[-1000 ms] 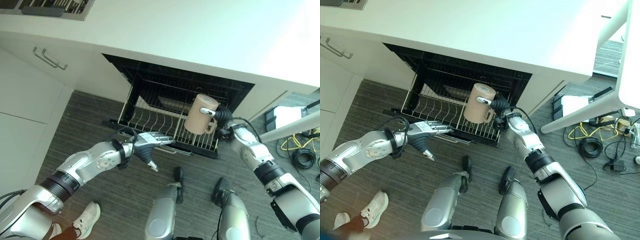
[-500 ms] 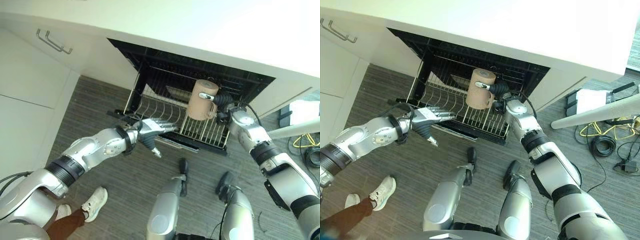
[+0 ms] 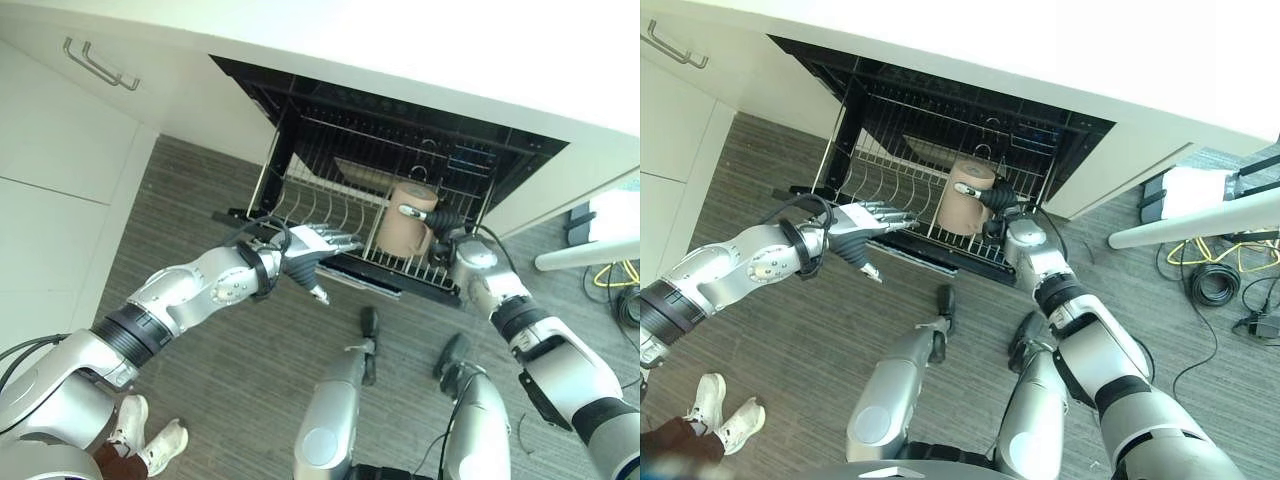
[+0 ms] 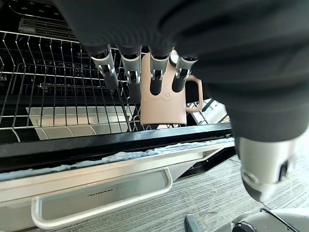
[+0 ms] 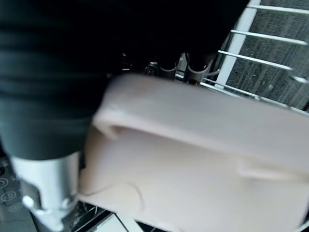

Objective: Place the dishes in the dishwasher.

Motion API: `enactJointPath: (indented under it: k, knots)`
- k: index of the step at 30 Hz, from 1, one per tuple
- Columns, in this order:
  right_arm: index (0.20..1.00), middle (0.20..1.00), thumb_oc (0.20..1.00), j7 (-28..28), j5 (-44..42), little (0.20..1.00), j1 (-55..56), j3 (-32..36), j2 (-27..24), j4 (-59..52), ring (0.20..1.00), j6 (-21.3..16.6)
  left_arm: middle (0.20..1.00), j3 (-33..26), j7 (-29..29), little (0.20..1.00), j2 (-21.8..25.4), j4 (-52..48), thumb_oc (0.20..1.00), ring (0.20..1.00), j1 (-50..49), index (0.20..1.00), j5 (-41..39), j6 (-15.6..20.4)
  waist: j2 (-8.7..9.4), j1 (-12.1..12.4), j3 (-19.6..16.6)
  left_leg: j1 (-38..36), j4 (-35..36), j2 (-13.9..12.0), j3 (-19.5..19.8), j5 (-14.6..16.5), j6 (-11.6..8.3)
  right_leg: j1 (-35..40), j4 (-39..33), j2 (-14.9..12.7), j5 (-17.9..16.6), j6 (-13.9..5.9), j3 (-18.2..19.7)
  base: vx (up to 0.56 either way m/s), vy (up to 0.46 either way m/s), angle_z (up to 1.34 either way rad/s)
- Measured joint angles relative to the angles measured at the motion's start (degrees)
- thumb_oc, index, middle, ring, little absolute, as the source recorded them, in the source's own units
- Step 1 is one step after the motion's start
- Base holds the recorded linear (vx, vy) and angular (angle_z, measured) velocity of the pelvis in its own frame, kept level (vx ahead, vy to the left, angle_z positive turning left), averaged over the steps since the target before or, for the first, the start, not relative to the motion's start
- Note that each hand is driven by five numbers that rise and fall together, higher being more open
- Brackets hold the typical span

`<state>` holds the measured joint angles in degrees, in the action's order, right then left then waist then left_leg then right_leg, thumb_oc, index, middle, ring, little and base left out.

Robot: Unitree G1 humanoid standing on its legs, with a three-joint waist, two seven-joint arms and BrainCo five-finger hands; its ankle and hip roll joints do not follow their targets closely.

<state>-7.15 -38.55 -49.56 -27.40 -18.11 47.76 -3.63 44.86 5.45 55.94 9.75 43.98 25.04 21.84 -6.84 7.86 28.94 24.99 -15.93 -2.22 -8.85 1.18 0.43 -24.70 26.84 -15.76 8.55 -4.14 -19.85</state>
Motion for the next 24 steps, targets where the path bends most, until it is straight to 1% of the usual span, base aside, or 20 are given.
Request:
enactJointPath:
  k: [5, 7, 9, 15, 16, 17, 18, 21, 24]
  knots:
    - [0.200, 0.200, 0.200, -0.1, 0.0, 0.200, 0.5, 0.1, 0.1, 0.5, 0.200, -1.1, 1.000, 0.4, 0.0, 1.000, 0.0, 0.0, 1.000, 1.000, 0.9, 1.000, -0.1, -0.5, 0.00, -0.5, 0.0, 0.1, 0.1, 0.0, 0.0, -0.2, -0.06, -0.2, 0.1, -0.1, 0.0, 0.00, 0.0, 0.00, 0.000, 0.00]
    - [0.200, 0.200, 0.200, 0.2, -0.1, 0.200, 1.0, 0.4, 0.2, 0.8, 0.200, -2.1, 1.000, 0.5, 0.1, 1.000, 0.0, 0.0, 1.000, 1.000, 1.0, 1.000, -0.2, -1.3, 0.00, -1.2, 0.0, 0.1, 0.4, 0.2, 0.0, -0.3, -0.03, -0.3, 0.1, -0.2, 0.0, -0.01, 0.0, 0.00, 0.000, 0.00]
    - [0.200, 0.200, 0.200, 1.4, -0.2, 0.200, 1.2, 0.9, 1.1, 2.0, 0.200, -4.6, 1.000, 1.1, 0.6, 1.000, 0.0, -0.1, 1.000, 1.000, 1.4, 1.000, -0.2, -1.4, -0.03, -1.6, 0.0, 0.4, 0.9, 0.5, -0.3, -0.6, 0.11, -1.3, 0.2, -0.5, 0.0, -0.03, 0.5, -0.01, 0.030, -0.04]
    - [0.200, 0.200, 0.200, 2.0, 0.4, 0.200, -1.1, 1.2, 1.3, 4.0, 0.200, -6.0, 1.000, 2.3, 0.7, 1.000, 0.0, -0.6, 1.000, 1.000, 4.2, 1.000, -1.0, -2.3, -0.23, -1.5, 0.1, 1.8, 0.9, 0.5, -0.1, -1.1, 0.03, -2.6, 0.5, -0.5, 0.0, 0.02, 0.3, 0.00, 0.007, 0.01]
    - [0.231, 0.231, 0.231, 2.0, 0.5, 0.231, -1.3, 1.1, 1.3, 4.0, 0.231, -6.2, 1.000, 2.3, 0.8, 1.000, 0.0, -0.7, 1.000, 1.000, 4.2, 1.000, -1.9, -2.5, -0.23, -1.4, 0.1, 1.8, 0.9, 0.5, -0.1, -1.1, 0.03, -2.7, 0.6, -0.5, 0.0, 0.02, 0.3, 0.00, 0.000, 0.00]
    - [0.533, 0.533, 0.533, 2.0, 0.5, 0.533, -1.3, 1.1, 1.3, 4.5, 0.533, -6.7, 1.000, 2.3, 0.9, 1.000, 0.0, -1.0, 1.000, 1.000, 4.2, 1.000, -2.4, -2.5, -0.33, -1.4, 0.2, 1.9, 0.9, 0.5, -0.1, -1.1, 0.04, -2.9, 0.8, -0.6, 0.0, 0.02, 0.3, 0.00, 0.000, 0.00]
    - [1.000, 1.000, 1.000, 2.0, 1.2, 1.000, -1.4, 1.1, 1.3, 4.7, 1.000, -7.1, 1.000, 2.4, 1.2, 1.000, 0.0, -1.2, 1.000, 1.000, 4.2, 1.000, -2.4, -2.6, -0.43, -1.4, 0.2, 2.0, 0.9, 0.5, -0.1, -1.1, 0.05, -2.9, 1.0, -0.6, 0.0, 0.02, 0.4, 0.00, 0.000, 0.00]
    - [1.000, 1.000, 1.000, 1.7, 2.7, 1.000, -1.7, 1.2, 1.0, 5.0, 1.000, -7.2, 1.000, 2.4, 1.7, 1.000, 0.0, -1.2, 1.000, 1.000, 4.9, 1.000, -2.4, -3.0, -0.55, -1.3, 0.3, 2.0, 1.1, 0.6, 0.0, -1.4, 0.07, -3.0, 1.2, -0.7, 0.0, 0.02, 0.3, 0.00, -0.001, 0.01]
    - [1.000, 1.000, 1.000, -0.2, 6.5, 1.000, -1.8, 0.8, 1.1, 5.1, 1.000, -7.8, 1.000, 2.6, 1.7, 1.000, 0.0, -1.2, 1.000, 1.000, 5.3, 1.000, -2.4, -3.4, -0.55, -1.3, 0.3, 2.0, 1.8, 0.7, 0.1, -1.9, -0.09, -3.2, 1.2, -0.8, 0.0, 0.03, 0.0, -0.01, 0.000, 0.04]
